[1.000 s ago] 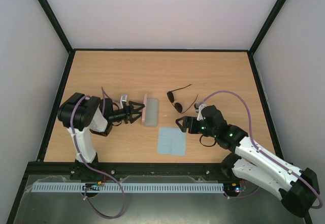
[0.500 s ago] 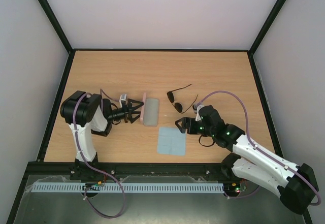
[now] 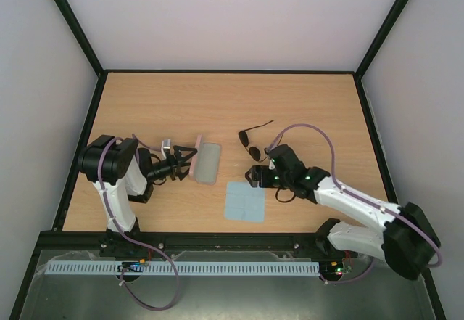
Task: Organize the sunglasses
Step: Place the sunglasses case at the center of the board, then adjust the sunglasses case at the center of the board.
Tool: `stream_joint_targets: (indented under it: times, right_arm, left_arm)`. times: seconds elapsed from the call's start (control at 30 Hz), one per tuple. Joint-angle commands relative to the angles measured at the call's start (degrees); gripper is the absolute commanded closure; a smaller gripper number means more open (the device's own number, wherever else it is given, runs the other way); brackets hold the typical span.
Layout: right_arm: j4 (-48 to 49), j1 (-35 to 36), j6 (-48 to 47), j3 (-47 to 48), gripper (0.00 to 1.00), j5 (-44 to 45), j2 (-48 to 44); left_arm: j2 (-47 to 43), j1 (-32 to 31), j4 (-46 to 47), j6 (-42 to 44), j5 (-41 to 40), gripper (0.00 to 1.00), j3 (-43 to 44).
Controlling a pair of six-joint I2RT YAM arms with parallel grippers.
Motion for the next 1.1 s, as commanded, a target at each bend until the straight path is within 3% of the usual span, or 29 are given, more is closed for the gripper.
stream_joint_targets:
  times: [0.0,0.23,0.57,0.9,0.97,1.07]
  right_arm:
    - [2.6,0.4,-3.3,5.9,0.17,1.7,7.4]
    - [4.9,0.4,-5.5,15.1,0.27,-1.3,18.5]
    - [2.0,0.4,-9.2,28.2,0.27,-1.0,32.1]
    - [-2.5,0.4,-13.8,41.0,0.28,3.0,47.2]
    - [-3.5,0.4,-14.6,43.5,0.30,4.3,50.0]
    - [-4.3,0.4,-15.8,45.8,0.35,6.8,52.4]
  left_arm:
    - [9.3,0.7,21.4,-0.3,-6.9,0.00,-5.6]
    - [6.4,1.0,20.0,3.2,-10.0,0.01,-7.9]
    - [-3.4,0.8,1.4,14.4,-19.2,0.00,-9.1]
    - [-15.2,0.7,-4.2,14.5,-25.2,0.00,-16.3]
    - [-21.8,0.4,-10.0,14.7,-26.2,0.01,-17.6]
    - [-35.7,-2.0,-27.8,17.0,-29.4,0.00,-17.1]
